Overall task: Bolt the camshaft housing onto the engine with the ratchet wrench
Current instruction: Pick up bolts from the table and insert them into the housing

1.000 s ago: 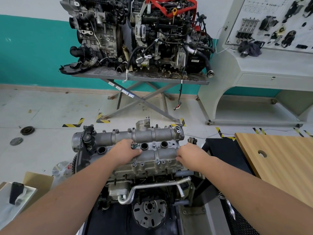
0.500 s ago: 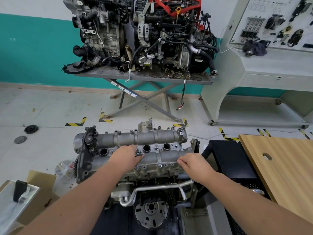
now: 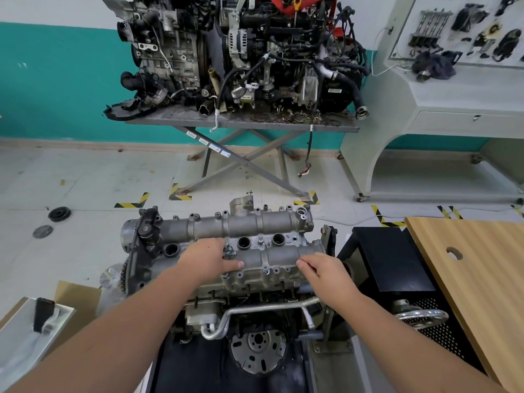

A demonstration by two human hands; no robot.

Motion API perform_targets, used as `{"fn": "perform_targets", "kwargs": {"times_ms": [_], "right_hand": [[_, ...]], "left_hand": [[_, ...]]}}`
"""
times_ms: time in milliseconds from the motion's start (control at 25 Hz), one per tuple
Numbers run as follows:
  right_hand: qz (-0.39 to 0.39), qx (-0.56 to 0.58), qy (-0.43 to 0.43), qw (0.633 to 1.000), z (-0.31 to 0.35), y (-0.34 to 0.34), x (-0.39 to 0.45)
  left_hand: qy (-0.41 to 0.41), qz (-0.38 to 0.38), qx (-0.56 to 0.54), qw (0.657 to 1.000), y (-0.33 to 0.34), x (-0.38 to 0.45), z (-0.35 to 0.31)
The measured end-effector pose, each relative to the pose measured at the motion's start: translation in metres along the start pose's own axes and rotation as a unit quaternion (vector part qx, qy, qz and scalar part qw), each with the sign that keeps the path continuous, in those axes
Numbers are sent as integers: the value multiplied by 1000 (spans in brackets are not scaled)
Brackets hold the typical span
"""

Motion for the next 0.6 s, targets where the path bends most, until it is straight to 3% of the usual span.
{"fn": "perform_targets", "kwargs": {"times_ms": [80,160,200,320,440,600], "right_hand": [[-35,11,17,999,-4,-6,0],[-114,92,105,984,-25,-24,7],[-118,154,159,968,-36,-25,12],[-14,327,261,908,-50,14,22],[-84,353,265,893,-57,31,22],[-189,297,290,890,-63,24,26]], "left_hand": [[-2,-1,-13,1000,-1,-1,0],[-7,-10,-25,1000,-4,-2,0],[-10,-13,-29,999,-5,-2,-1],[-10,-19,-27,999,-5,-2,-3],[-8,-23,-9,1000,-3,-1,-1],[-8,-22,-8,1000,2,3,4]]}}
Point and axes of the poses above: each hand's wrist, its own x-axis towards the middle knuckle, its own y-axis out of the palm, z = x × y, the point moved 9 cm from there along x, towards the middle knuckle, and after that the axes turned 10 degrees about -x, right-handed, at the moved point
